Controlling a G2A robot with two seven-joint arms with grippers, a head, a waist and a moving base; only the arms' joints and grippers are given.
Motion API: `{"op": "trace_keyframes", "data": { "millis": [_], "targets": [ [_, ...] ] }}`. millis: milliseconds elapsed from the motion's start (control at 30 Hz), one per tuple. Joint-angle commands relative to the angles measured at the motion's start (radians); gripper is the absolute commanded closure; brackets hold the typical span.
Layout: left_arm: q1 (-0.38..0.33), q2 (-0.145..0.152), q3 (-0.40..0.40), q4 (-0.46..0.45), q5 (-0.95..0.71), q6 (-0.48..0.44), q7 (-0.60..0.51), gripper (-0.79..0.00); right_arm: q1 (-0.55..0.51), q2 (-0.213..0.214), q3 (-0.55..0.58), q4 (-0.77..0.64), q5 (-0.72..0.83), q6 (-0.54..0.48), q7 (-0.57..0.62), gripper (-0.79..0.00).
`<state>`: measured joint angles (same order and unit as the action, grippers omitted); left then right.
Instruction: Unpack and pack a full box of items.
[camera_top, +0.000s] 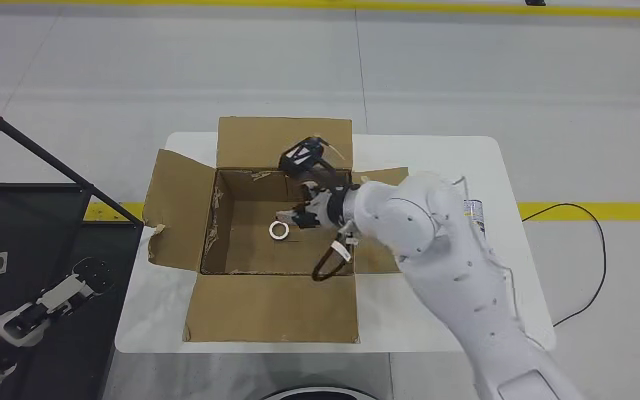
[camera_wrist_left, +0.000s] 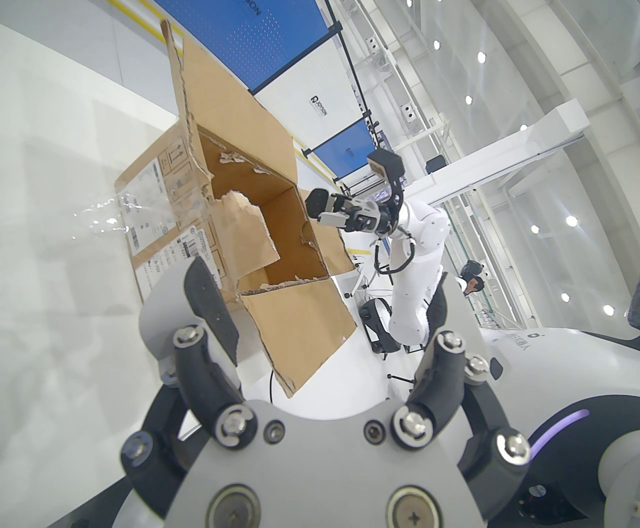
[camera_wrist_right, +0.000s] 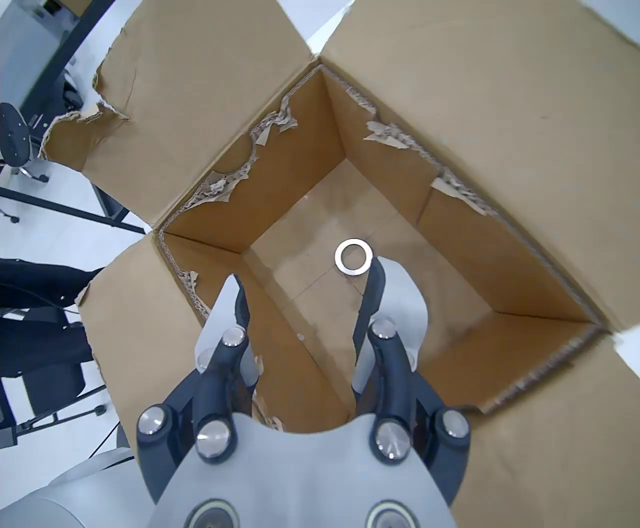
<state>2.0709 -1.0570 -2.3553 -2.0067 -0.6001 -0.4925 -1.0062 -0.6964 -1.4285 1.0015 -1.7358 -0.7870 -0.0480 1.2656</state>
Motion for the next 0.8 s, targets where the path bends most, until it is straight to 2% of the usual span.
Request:
{"op": "trace_keyframes", "data": {
  "millis": [0,67,167,267,367,533,600,667,767],
  "targets": [
    [0.000,0.000,0.000,0.000,0.000,0.000,0.000,-0.785,-0.030,0.015,0.055,-0.063,-0.068,0.015,0.019,-0.542],
    [0.000,0.000,0.000,0.000,0.000,0.000,0.000,-0.785,-0.066,0.029,0.114,-0.117,-0.113,0.033,0.038,-0.576],
    [0.000,0.000,0.000,0.000,0.000,0.000,0.000,-0.785,-0.113,0.050,0.207,-0.174,-0.232,0.064,0.076,-0.585],
    [0.000,0.000,0.000,0.000,0.000,0.000,0.000,-0.785,-0.164,0.067,0.289,-0.220,-0.340,0.093,0.108,-0.637],
    [0.000,0.000,0.000,0.000,0.000,0.000,0.000,-0.785,-0.210,0.083,0.374,-0.246,-0.412,0.098,0.144,-0.637],
    [0.000,0.000,0.000,0.000,0.000,0.000,0.000,-0.785,-0.269,0.100,0.463,-0.236,-0.445,0.071,0.220,-0.610],
    [0.000,0.000,0.000,0.000,0.000,0.000,0.000,-0.785,-0.289,0.105,0.484,-0.226,-0.444,0.055,0.243,-0.563],
    [0.000,0.000,0.000,0.000,0.000,0.000,0.000,-0.785,-0.307,0.110,0.493,-0.217,-0.451,0.033,0.268,-0.483],
    [0.000,0.000,0.000,0.000,0.000,0.000,0.000,-0.785,-0.335,0.118,0.494,-0.197,-0.488,0.012,0.270,-0.462]
  ]
}}
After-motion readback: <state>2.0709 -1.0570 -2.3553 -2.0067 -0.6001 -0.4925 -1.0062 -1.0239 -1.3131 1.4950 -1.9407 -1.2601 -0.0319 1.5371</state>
